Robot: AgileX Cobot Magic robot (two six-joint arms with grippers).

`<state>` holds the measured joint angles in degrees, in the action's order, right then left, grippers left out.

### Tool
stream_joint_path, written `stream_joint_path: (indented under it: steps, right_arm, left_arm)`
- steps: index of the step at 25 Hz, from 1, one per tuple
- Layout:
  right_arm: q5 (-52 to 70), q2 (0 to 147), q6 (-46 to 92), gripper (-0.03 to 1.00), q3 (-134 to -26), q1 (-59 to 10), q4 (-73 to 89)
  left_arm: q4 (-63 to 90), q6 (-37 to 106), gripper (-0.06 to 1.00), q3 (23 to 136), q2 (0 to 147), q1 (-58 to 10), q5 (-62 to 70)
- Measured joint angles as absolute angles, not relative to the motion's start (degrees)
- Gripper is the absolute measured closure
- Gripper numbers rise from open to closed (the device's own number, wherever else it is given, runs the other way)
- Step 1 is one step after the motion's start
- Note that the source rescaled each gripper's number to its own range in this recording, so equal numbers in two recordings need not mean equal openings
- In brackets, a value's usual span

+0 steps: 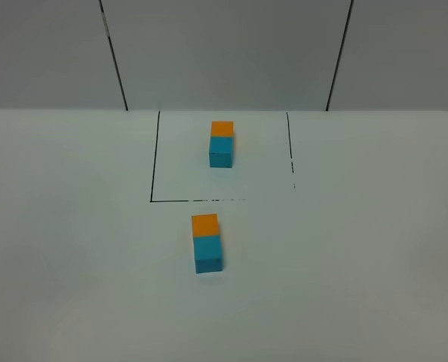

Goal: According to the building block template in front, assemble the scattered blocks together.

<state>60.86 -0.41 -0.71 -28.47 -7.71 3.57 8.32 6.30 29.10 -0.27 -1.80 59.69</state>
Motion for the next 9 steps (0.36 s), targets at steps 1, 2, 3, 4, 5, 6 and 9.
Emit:
stream_joint_path:
  steps: [1,2,3,4,5,6,9]
  right_arm:
    - [60.9,-0.4,-0.7,0.19,-28.5,-7.7,3.6]
    - [60.9,-0.4,-0.7,0.19,-28.5,-7.7,3.6]
    - [60.9,-0.4,-0.7,0.19,-28.5,-7.7,3.6]
    - [60.9,-0.4,-0.7,0.19,-28.5,-7.7,3.6]
    - [60.9,-0.4,-0.7,0.19,-28.5,-7.7,3.6]
    - [60.9,-0.4,-0.7,0.19,-28.5,-7.7,3.6]
    - [60.9,-0.4,-0.7,0.19,-28.5,-7.7,3.6]
  left_arm:
    - [8.3,6.3,0.27,29.1,-0.3,-1.8,59.7]
    - [8.3,6.3,0.27,29.1,-0.3,-1.8,59.7]
    - [8.3,6.3,0.27,29.1,-0.3,-1.8,59.7]
    - [8.3,6.3,0.27,29.1,-0.3,-1.8,59.7]
    - [8.3,6.3,0.27,29.1,-0.3,-1.8,59.7]
    - [8.3,6.3,0.27,29.1,-0.3,-1.8,59.7]
    - [8.3,6.3,0.27,29.1,-0.3,-1.8,59.7]
